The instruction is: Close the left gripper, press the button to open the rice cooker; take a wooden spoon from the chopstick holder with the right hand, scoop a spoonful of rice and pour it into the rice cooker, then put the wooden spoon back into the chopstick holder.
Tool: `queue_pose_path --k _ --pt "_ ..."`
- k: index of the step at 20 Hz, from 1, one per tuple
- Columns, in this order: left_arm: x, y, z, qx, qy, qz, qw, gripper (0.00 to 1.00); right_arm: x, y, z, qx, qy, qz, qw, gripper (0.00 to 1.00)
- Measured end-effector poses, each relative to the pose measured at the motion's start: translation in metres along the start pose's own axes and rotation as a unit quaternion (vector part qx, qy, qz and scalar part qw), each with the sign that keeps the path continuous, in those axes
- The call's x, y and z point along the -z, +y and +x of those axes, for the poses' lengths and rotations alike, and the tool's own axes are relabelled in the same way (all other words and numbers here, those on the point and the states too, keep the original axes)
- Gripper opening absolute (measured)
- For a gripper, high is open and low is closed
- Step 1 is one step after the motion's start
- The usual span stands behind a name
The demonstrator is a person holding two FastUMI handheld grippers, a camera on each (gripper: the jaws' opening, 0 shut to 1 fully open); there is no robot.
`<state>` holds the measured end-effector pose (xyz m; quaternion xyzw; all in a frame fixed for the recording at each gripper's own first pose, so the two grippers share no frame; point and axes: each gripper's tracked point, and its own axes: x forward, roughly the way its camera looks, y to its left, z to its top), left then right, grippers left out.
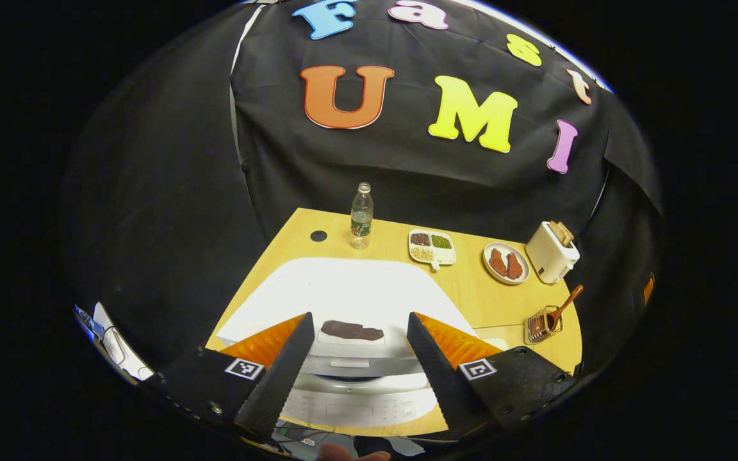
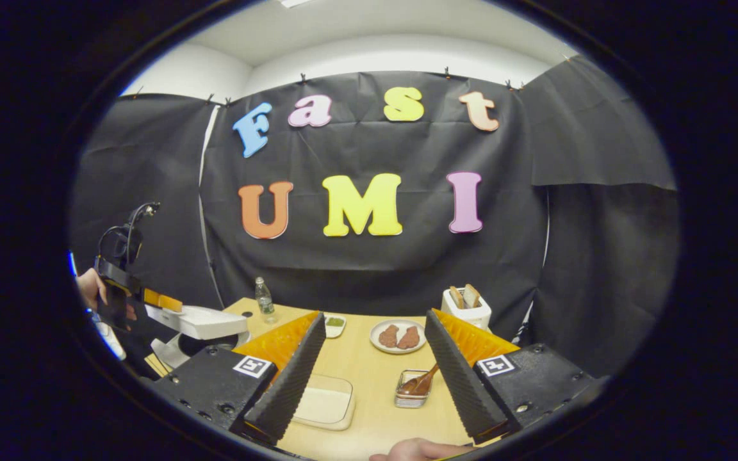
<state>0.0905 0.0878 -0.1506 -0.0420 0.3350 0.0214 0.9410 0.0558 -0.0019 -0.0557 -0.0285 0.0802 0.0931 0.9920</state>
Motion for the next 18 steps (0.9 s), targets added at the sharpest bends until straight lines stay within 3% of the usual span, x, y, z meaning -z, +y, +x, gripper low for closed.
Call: queue_pose_path --k 1,3,5,11,12,18 --pt "0.007 0.000 0.001 -0.003 0.002 0.002 1.000 0.95 0.002 0.002 -0.001 -0.002 0.002 -0.004 1.000 1.00" --pt "0.020 0.001 0.002 -0.012 0.000 0.002 1.000 0.95 0.002 0.006 0.000 -0.004 0.003 0.000 1.000 0.96" --pt "0.034 0.001 0.006 -0.013 -0.005 0.002 1.000 0.96 0.001 0.004 -0.001 0.004 -0.003 0.003 1.000 1.00" --pt "0.086 0.007 0.020 -0.016 0.052 0.006 0.999 0.96 0.000 0.008 0.002 0.006 -0.004 0.030 1.000 0.96" --pt "0.088 0.008 0.021 -0.018 0.053 0.009 0.998 0.96 -0.002 0.008 0.003 0.008 -0.007 0.032 0.999 1.00" --pt "0.099 0.010 0.024 -0.017 0.076 0.005 0.997 0.98 0.011 0.018 0.009 0.002 -0.005 0.068 0.998 1.00"
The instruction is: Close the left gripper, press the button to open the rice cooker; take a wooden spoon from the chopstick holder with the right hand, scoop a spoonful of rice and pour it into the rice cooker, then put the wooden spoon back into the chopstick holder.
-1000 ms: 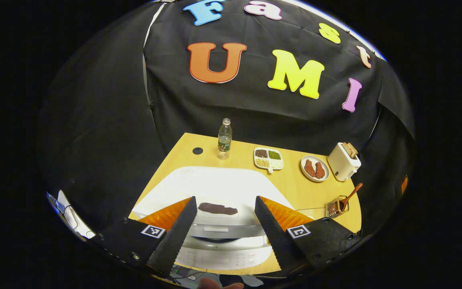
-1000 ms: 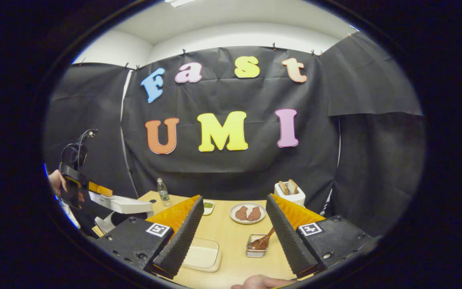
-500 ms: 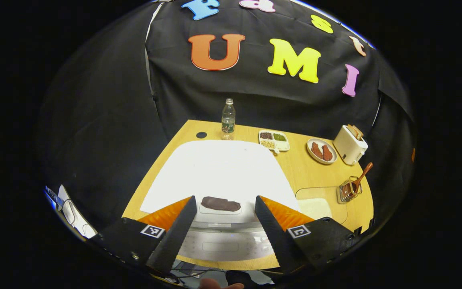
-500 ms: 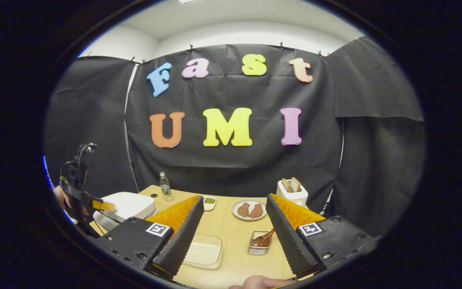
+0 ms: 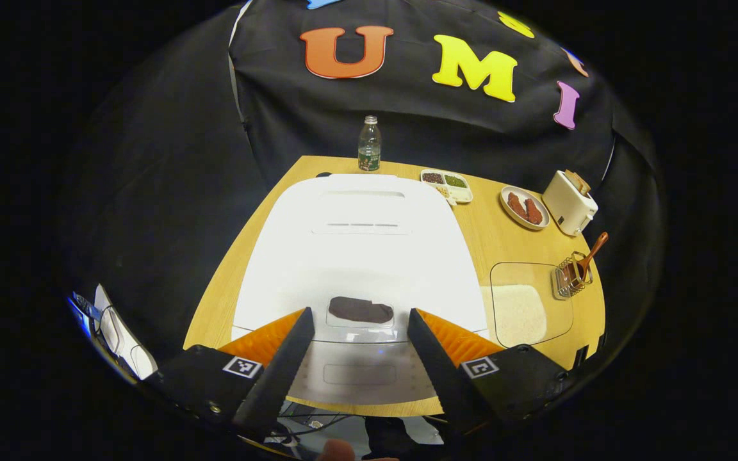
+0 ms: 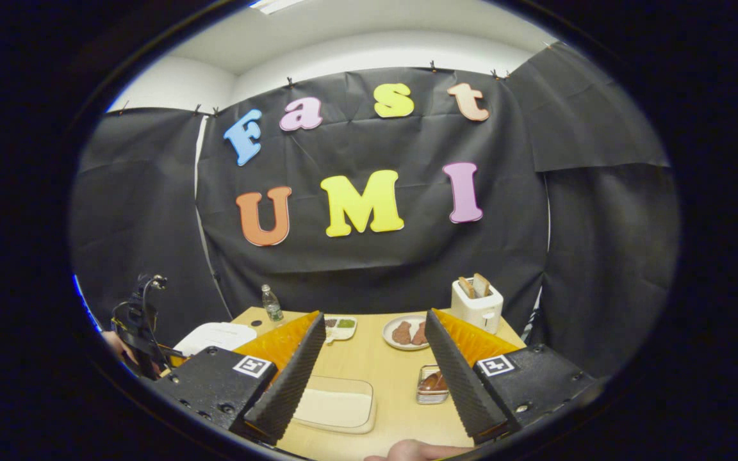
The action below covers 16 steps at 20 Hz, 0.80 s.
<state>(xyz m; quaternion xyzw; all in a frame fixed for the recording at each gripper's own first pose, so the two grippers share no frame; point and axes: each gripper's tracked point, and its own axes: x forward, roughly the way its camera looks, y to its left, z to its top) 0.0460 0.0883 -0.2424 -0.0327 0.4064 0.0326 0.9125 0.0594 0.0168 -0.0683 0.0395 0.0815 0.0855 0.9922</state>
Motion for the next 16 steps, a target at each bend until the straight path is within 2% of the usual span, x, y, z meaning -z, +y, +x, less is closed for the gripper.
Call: queue_pose_path --k 2,6,8,10,13,14,16 --pt "0.003 -0.001 0.002 -0.001 0.004 0.003 1.000 1.00 0.005 0.000 0.002 0.002 0.002 0.013 1.000 1.00" --pt "0.001 -0.002 0.002 0.000 -0.034 0.024 0.999 0.98 0.017 -0.002 0.005 0.007 0.012 0.028 1.000 1.00" --pt "-0.001 -0.002 0.000 0.002 -0.036 0.004 0.999 0.98 0.016 -0.001 0.006 0.009 0.014 0.030 0.999 1.00" --pt "-0.005 -0.001 0.000 0.002 -0.049 0.007 0.999 0.98 0.012 0.003 0.004 0.007 0.011 0.032 0.999 1.00" --pt "-0.003 -0.002 -0.002 0.005 -0.036 0.024 0.999 0.97 0.004 0.008 0.002 0.008 0.002 0.029 1.000 1.00" --pt "-0.004 -0.002 -0.004 0.006 -0.035 0.018 0.999 1.00 0.002 0.010 0.001 0.008 -0.001 0.026 1.000 1.00" --pt "-0.005 -0.003 -0.009 0.015 -0.040 0.004 0.999 0.97 -0.001 0.014 0.000 0.005 -0.003 0.019 1.000 1.00"
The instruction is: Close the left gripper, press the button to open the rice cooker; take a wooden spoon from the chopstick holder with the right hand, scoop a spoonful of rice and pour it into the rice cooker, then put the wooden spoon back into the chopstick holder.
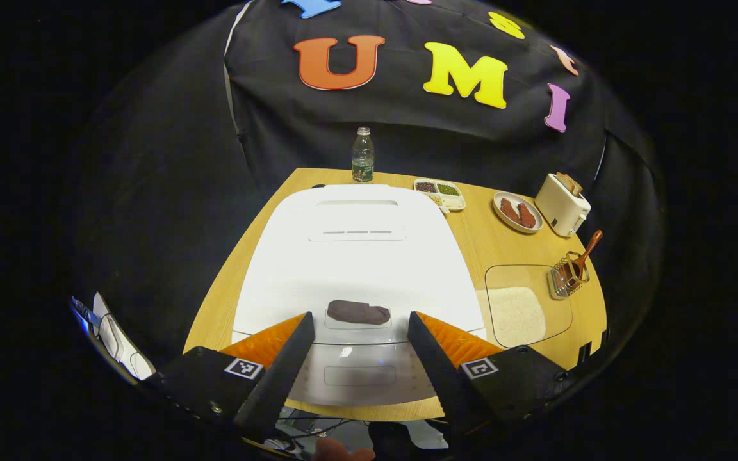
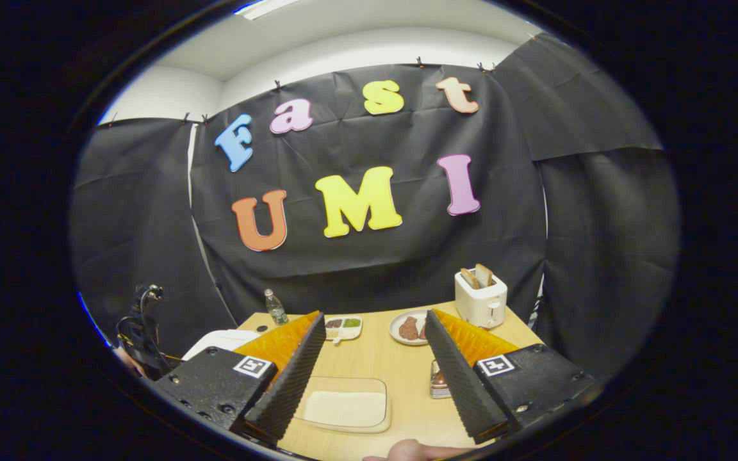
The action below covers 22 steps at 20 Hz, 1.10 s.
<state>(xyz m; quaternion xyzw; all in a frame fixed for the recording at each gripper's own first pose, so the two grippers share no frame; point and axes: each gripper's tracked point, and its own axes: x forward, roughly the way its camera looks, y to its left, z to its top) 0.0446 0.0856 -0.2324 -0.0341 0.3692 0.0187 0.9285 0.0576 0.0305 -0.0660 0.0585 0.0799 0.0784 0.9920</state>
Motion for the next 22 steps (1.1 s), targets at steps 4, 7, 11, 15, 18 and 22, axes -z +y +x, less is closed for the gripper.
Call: queue_pose_path --k 4,7,11,15,18,22 --pt "-0.036 -0.001 -0.021 0.007 -0.070 -0.014 0.997 0.95 -0.009 0.005 -0.004 0.007 -0.012 -0.009 1.000 1.00" --pt "-0.089 -0.005 -0.059 0.012 -0.180 0.002 0.984 0.95 -0.021 0.009 -0.009 0.022 -0.027 -0.011 0.999 0.96" --pt "-0.138 -0.026 -0.119 0.022 -0.304 0.069 0.950 0.94 -0.032 0.028 -0.020 0.035 -0.045 -0.025 0.998 0.96" --pt "-0.148 -0.057 -0.163 0.064 -0.352 0.071 0.931 0.94 -0.041 0.053 -0.041 0.044 -0.058 -0.047 0.996 1.00" --pt "-0.153 -0.074 -0.192 0.082 -0.379 0.069 0.919 0.94 -0.048 0.063 -0.058 0.050 -0.064 -0.051 0.995 1.00" --pt "-0.145 -0.101 -0.220 0.101 -0.394 0.064 0.911 0.94 -0.065 0.056 -0.079 0.063 -0.093 -0.056 0.992 1.00"
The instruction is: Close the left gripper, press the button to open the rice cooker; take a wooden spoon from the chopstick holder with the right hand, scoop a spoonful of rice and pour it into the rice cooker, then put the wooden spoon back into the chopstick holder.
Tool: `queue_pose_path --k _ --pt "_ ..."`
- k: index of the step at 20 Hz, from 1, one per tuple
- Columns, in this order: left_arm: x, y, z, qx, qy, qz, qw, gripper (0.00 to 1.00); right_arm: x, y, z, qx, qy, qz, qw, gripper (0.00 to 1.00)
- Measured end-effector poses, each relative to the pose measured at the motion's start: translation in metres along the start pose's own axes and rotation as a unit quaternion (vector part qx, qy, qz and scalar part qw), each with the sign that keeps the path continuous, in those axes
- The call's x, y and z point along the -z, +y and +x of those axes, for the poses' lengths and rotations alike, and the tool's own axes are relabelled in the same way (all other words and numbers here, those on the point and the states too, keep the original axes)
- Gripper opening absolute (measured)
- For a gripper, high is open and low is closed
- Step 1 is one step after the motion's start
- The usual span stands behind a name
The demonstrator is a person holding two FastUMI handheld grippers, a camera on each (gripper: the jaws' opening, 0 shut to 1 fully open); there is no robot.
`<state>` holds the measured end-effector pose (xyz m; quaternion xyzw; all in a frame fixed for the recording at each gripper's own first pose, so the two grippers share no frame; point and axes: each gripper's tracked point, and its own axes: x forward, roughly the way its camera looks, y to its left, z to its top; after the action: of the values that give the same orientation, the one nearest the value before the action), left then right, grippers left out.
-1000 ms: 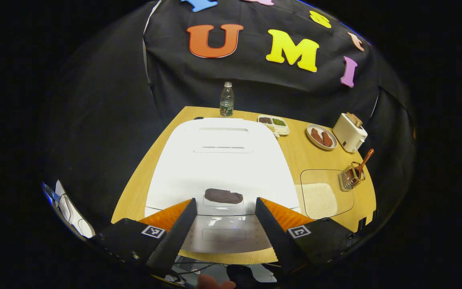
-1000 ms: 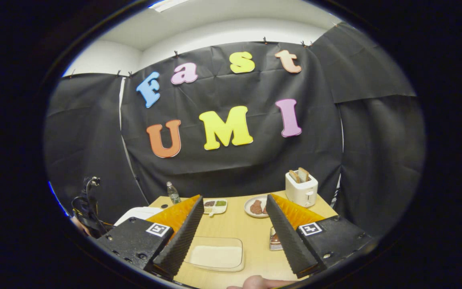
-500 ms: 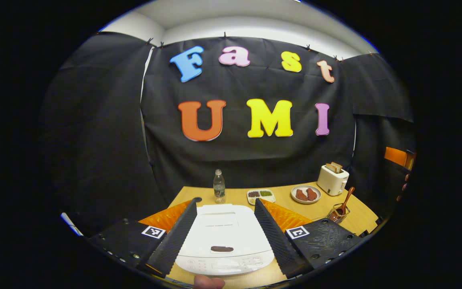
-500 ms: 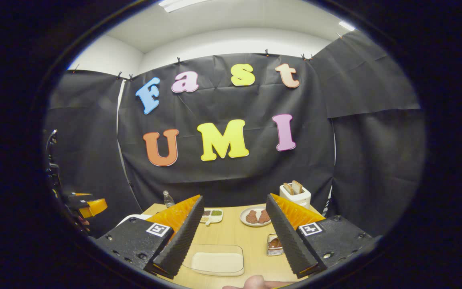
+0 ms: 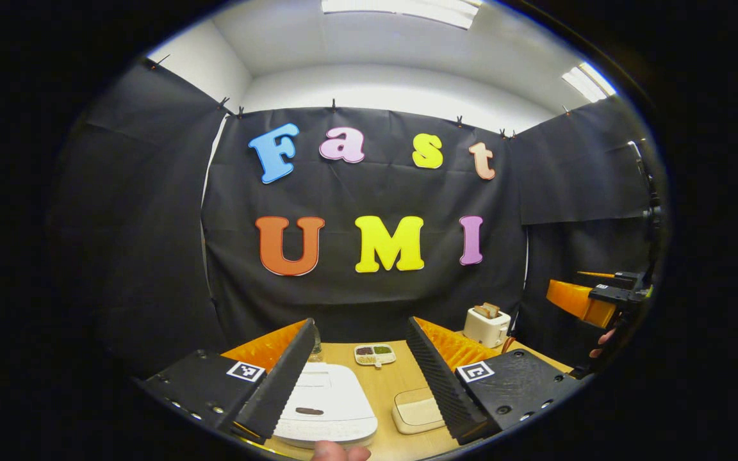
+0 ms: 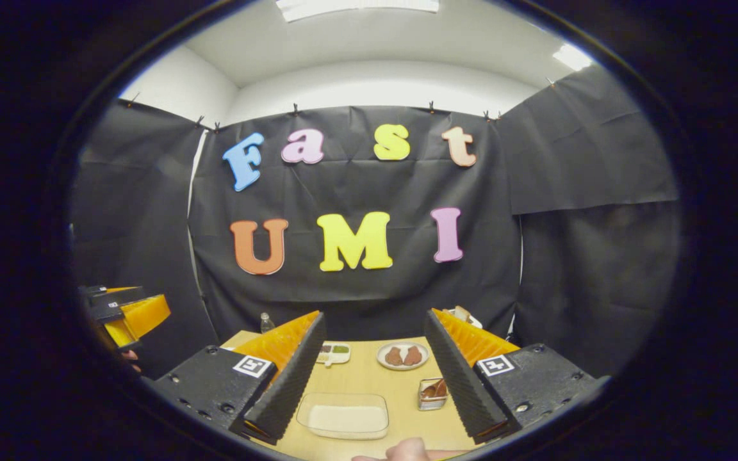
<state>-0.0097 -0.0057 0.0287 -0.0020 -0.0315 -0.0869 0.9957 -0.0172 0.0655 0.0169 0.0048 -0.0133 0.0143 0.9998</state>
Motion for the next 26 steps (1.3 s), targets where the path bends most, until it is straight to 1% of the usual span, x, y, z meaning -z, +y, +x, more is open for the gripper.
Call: queue_pose_path --k 1,2,4,6,7,12,15,17,20,21,22,26 --pt "-0.003 -0.006 -0.004 -0.001 -0.003 -0.001 1.000 0.94 -0.001 -0.002 -0.006 0.001 -0.007 -0.001 1.000 0.96" --pt "-0.005 -0.011 -0.008 -0.004 -0.004 -0.001 1.000 0.94 0.000 -0.004 -0.010 -0.002 -0.009 -0.001 1.000 1.00" --pt "-0.003 -0.030 -0.013 -0.005 0.002 -0.005 1.000 0.94 0.010 -0.012 -0.018 -0.008 0.001 -0.005 1.000 0.98" --pt "-0.003 -0.048 -0.019 0.000 -0.004 -0.003 1.000 0.94 0.012 -0.020 -0.026 -0.014 -0.003 0.000 1.000 0.96" --pt "-0.006 -0.053 -0.020 -0.005 -0.005 -0.004 1.000 0.94 0.019 -0.025 -0.028 -0.016 0.004 0.000 1.000 1.00" --pt "-0.005 -0.079 -0.034 -0.018 -0.002 0.001 1.000 0.94 0.035 -0.045 -0.041 -0.030 0.018 0.021 0.999 1.00" --pt "-0.003 -0.095 -0.037 -0.009 0.001 0.013 1.000 0.94 0.040 -0.054 -0.048 -0.030 0.022 0.020 0.999 1.00" --pt "0.001 -0.103 -0.037 -0.002 0.013 0.000 1.000 0.94 0.036 -0.059 -0.048 -0.024 0.017 0.019 0.999 1.00" --pt "0.000 -0.099 -0.037 -0.005 0.017 -0.002 1.000 0.93 0.034 -0.059 -0.050 -0.020 0.014 0.018 1.000 1.00" --pt "0.000 -0.098 -0.036 -0.005 0.017 0.001 1.000 0.93 0.034 -0.059 -0.049 -0.018 0.013 0.016 1.000 0.96" --pt "0.001 -0.096 -0.037 -0.006 0.018 0.005 1.000 0.93 0.036 -0.058 -0.048 -0.017 0.015 0.016 1.000 1.00" --pt "-0.004 -0.086 -0.035 -0.015 0.009 0.012 1.000 0.93 0.034 -0.050 -0.047 -0.019 0.013 0.014 1.000 1.00"
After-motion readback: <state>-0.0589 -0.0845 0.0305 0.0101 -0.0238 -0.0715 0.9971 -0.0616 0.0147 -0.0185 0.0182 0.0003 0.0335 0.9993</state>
